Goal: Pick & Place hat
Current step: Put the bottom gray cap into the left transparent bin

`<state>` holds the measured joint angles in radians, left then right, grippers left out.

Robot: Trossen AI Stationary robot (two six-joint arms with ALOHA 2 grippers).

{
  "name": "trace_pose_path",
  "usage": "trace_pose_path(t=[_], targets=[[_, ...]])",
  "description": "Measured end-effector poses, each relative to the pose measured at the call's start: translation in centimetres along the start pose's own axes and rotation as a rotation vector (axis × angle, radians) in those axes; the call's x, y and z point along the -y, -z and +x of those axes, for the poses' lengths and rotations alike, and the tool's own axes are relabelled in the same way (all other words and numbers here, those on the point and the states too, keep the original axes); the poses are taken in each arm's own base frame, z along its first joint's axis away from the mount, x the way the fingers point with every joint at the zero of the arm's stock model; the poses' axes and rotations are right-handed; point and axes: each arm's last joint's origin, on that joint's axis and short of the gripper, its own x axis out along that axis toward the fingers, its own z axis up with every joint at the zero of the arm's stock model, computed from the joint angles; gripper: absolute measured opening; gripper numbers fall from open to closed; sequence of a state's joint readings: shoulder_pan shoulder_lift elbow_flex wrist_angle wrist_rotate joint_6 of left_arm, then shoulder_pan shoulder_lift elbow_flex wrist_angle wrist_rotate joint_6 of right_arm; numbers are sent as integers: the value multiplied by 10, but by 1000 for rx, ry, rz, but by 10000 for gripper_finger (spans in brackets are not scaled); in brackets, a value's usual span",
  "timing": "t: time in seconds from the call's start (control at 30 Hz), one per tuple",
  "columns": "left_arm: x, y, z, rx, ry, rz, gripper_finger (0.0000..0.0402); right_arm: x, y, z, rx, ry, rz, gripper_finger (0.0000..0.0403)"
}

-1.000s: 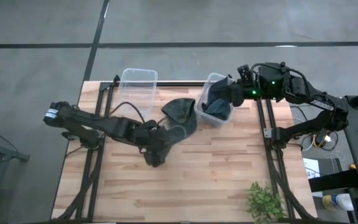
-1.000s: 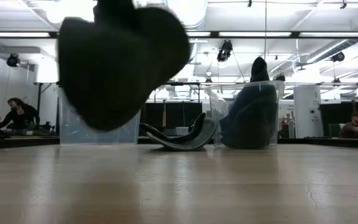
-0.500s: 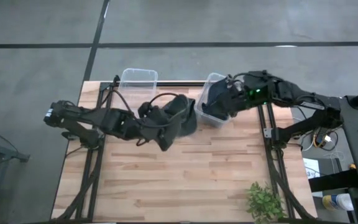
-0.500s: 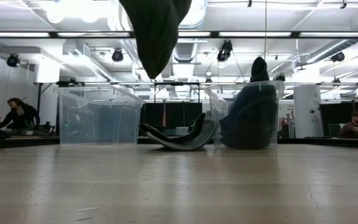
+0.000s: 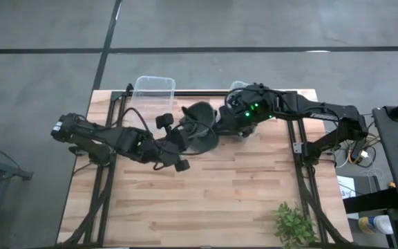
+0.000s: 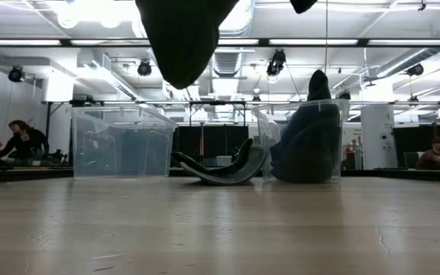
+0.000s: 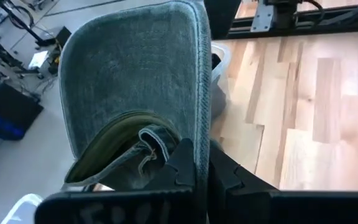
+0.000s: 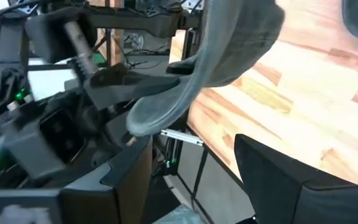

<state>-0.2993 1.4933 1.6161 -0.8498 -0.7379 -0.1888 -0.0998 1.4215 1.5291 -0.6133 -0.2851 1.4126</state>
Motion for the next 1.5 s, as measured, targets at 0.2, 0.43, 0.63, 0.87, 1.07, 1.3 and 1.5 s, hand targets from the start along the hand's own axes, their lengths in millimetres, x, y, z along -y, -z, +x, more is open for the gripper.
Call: trace_pose_path(t=[0.2, 0.43, 0.63, 0.87, 1.07, 1.3, 1.5], targets=[[3, 3, -4, -4, -30, 94, 5, -1, -3, 4, 70, -8, 6, 205], [5, 5, -6, -7, -89, 172, 5, -7, -5, -1, 86, -64, 56, 193], [6, 5, -8, -4, -88, 191, 5, -4, -8, 5, 94, -42, 73, 171], [11, 6, -12, 0, -66, 228, 5, 1, -12, 20, 90, -9, 29, 68], [13, 8, -12, -19, 45, 281, 12, 5, -15, 25, 76, 25, -11, 15], [10, 0, -18, 5, 112, 164, 49, 5, -12, 17, 73, 39, -101, 11], [0, -16, -33, 24, 231, 30, 64, 10, -12, 15, 78, 99, -167, 10]])
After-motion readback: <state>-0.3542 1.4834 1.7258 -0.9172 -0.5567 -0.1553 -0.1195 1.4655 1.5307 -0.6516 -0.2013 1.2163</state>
